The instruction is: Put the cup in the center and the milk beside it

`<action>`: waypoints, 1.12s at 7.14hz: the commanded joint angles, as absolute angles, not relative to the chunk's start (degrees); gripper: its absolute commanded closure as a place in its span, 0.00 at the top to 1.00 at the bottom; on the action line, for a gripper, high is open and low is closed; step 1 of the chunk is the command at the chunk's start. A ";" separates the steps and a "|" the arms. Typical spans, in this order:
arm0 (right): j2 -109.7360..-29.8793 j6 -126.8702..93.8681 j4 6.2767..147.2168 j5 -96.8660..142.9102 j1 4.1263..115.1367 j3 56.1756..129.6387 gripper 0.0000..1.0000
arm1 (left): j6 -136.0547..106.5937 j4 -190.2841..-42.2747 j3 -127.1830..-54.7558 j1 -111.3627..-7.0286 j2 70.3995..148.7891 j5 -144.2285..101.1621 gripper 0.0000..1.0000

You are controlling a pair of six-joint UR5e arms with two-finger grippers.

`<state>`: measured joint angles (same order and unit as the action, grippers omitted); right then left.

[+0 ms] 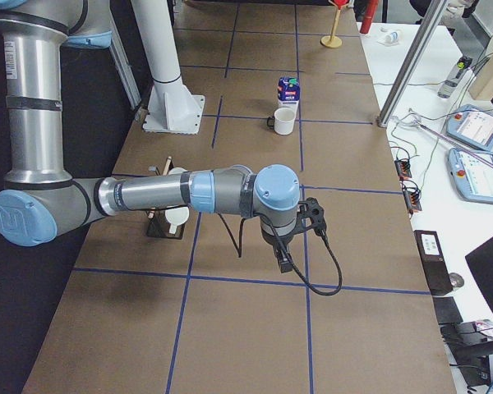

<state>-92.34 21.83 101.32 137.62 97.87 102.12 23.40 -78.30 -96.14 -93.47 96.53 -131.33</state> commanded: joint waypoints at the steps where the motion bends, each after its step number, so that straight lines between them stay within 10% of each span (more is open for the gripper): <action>1: -91.59 23.64 107.38 136.85 97.73 102.48 1.00 | 26.89 -77.70 -92.20 -96.59 94.67 -135.43 1.00; 8: -91.32 16.88 107.23 138.43 92.90 103.97 1.00 | 26.10 -66.53 -96.24 -96.50 95.54 -135.44 1.00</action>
